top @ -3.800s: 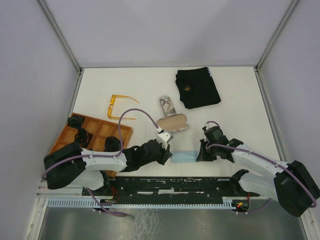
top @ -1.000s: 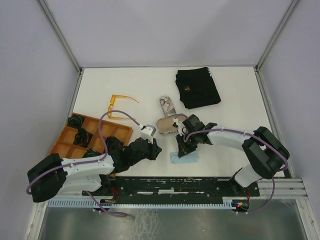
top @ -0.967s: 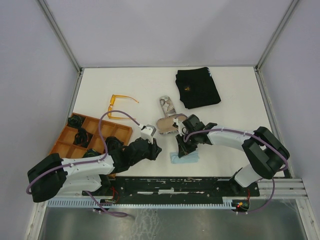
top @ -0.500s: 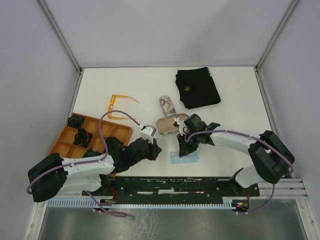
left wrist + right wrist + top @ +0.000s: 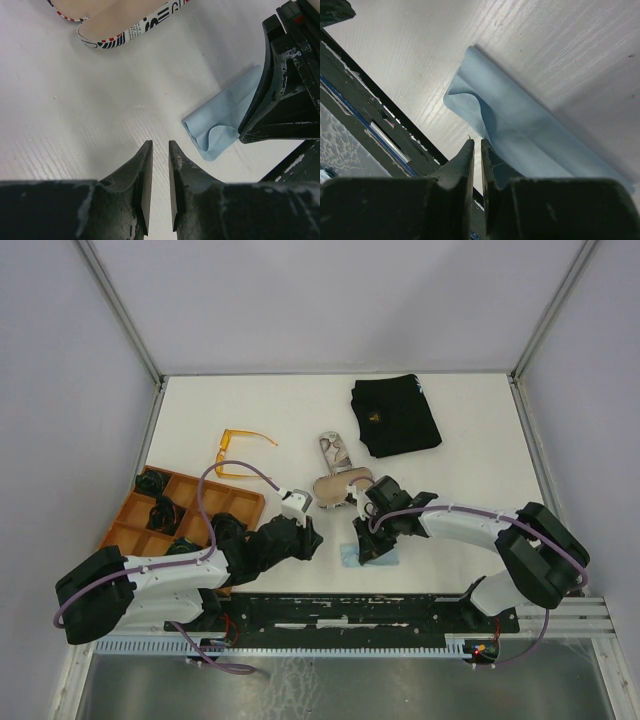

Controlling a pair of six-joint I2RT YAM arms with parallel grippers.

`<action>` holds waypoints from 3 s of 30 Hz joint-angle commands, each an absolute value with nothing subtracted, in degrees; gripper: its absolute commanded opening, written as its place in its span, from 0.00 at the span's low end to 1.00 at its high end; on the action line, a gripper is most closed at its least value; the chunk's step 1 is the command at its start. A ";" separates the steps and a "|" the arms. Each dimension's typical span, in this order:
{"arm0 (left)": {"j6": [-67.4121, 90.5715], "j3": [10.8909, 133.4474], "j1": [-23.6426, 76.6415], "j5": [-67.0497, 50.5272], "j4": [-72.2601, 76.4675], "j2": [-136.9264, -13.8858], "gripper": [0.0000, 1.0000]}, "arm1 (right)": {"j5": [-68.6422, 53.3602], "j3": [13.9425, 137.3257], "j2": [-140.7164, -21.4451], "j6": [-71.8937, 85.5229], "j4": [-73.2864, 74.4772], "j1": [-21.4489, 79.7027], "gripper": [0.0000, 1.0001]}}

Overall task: Organize the sunglasses
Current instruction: Fold the glasses cleaning cloth at the center of the board, then pick up the glasses cleaning cloth from the center of the board.

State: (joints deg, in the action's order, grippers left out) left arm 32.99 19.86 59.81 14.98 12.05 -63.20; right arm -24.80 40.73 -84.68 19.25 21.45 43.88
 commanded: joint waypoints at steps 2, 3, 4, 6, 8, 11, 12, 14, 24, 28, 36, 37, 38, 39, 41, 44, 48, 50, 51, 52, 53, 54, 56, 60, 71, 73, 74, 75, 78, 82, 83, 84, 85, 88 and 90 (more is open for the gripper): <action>34.09 19.85 59.63 15.73 14.02 -63.11 0.25 | -25.54 40.45 -82.92 19.76 19.86 44.42 0.18; 34.10 19.85 59.62 15.73 14.06 -63.06 0.25 | -25.65 40.31 -82.88 19.92 19.75 44.58 0.18; 34.10 19.80 59.59 15.73 14.06 -63.02 0.25 | -25.78 39.99 -82.84 20.09 19.64 44.75 0.18; 34.17 19.75 59.66 15.73 14.06 -62.93 0.25 | -26.15 39.47 -82.84 20.27 19.31 45.02 0.18; 34.19 19.71 59.62 15.75 14.06 -62.94 0.25 | -26.57 38.89 -82.95 20.45 18.93 45.31 0.19; 34.19 19.84 59.60 15.73 14.03 -63.07 0.25 | -27.47 37.97 -83.23 20.63 18.11 45.73 0.21; 34.19 19.79 59.59 15.66 13.99 -63.10 0.25 | -27.85 37.77 -83.40 20.63 17.89 45.85 0.21; 34.10 19.82 59.59 15.56 13.91 -63.11 0.25 | -28.70 37.27 -83.47 20.46 17.56 46.17 0.22; 34.23 20.18 59.64 15.21 14.06 -63.48 0.25 | -31.16 35.16 -76.33 20.22 14.38 46.96 0.30; 34.77 21.20 59.59 14.53 14.16 -64.56 0.26 | -17.07 34.94 -70.71 24.08 16.94 46.96 0.33; 39.05 26.17 60.37 11.21 16.05 -72.20 0.28 | 14.91 33.41 -60.29 36.41 28.79 46.03 0.43; 39.48 26.91 60.94 10.98 16.42 -73.37 0.29 | 15.81 33.28 -59.88 37.14 29.84 45.36 0.45; 39.99 27.76 61.44 11.06 16.51 -74.67 0.30 | 15.88 33.12 -59.62 37.51 30.46 44.42 0.47; 40.63 28.55 61.96 11.19 16.64 -76.25 0.30 | 15.64 33.06 -59.67 37.77 30.94 43.65 0.48; 41.85 29.77 63.19 12.41 16.72 -78.41 0.31 | 14.99 32.90 -59.77 38.24 31.34 42.61 0.49; 44.53 30.97 64.73 14.52 16.38 -80.81 0.33 | 12.86 32.34 -59.73 38.32 30.35 41.79 0.51; 47.61 32.28 66.88 18.21 14.40 -82.89 0.36 | 11.90 32.26 -60.15 38.27 29.82 41.46 0.51; 48.15 33.19 67.76 19.92 13.15 -83.71 0.38 | 11.42 32.21 -59.98 38.05 29.43 41.44 0.51; 48.35 33.69 68.15 20.83 12.28 -84.12 0.38 | 11.27 32.17 -59.98 37.93 29.42 41.42 0.51; 48.42 34.19 68.46 21.55 11.29 -84.58 0.38 | 11.25 32.18 -59.95 37.84 29.44 41.40 0.51; 48.43 34.61 68.69 22.02 10.91 -85.02 0.39 | 11.32 32.13 -59.83 37.68 29.52 41.33 0.51; 48.43 35.17 68.79 22.32 10.57 -85.41 0.39 | 11.34 32.14 -59.74 37.54 29.65 41.26 0.51; 48.30 36.06 69.11 23.11 9.63 -86.26 0.39 | 11.34 32.00 -59.57 37.39 29.79 41.27 0.51; 49.51 38.16 69.45 26.11 4.97 -87.82 0.39 | 11.35 31.59 -58.95 37.53 29.87 41.13 0.51; 49.51 39.32 70.01 26.96 2.99 -88.63 0.39 | 10.49 31.25 -58.97 37.40 29.27 41.05 0.52; 49.23 39.59 70.44 26.81 3.36 -88.77 0.39 | 10.33 31.18 -59.16 37.36 29.12 41.07 0.52; 49.22 39.63 70.55 26.81 3.34 -88.64 0.39 | 10.23 31.06 -59.27 37.40 28.97 41.12 0.52; 49.14 39.66 70.84 26.82 3.43 -88.59 0.39 | 10.16 31.02 -59.30 37.39 28.94 41.05 0.52; 49.20 39.65 71.35 26.97 3.36 -88.71 0.39 | 10.11 30.91 -59.31 37.38 28.83 40.96 0.52; 50.07 40.35 71.67 27.52 1.73 -89.94 0.39 | 10.11 30.88 -59.26 37.40 28.83 40.96 0.52; 50.20 40.49 71.76 27.59 1.53 -90.21 0.39 | 10.11 30.89 -59.22 37.39 28.91 40.96 0.52; 50.19 40.68 71.76 27.60 1.42 -90.46 0.39 | 10.11 30.97 -59.10 37.42 28.96 40.96 0.52; 50.19 40.80 71.88 27.62 1.35 -90.72 0.38 | 10.11 30.95 -59.08 37.40 28.99 40.96 0.52; 50.19 41.25 72.02 27.69 1.07 -91.53 0.36 | 10.07 30.96 -59.11 37.28 29.00 40.96 0.52; 50.25 41.47 72.05 27.70 0.82 -92.02 0.33 | 9.87 31.08 -59.12 37.19 29.17 40.96 0.52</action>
State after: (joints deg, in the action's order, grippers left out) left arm 47.90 39.62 71.48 25.98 1.45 -90.54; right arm 10.09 31.05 -59.72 37.26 30.48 41.17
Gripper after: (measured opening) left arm 0.355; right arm 0.518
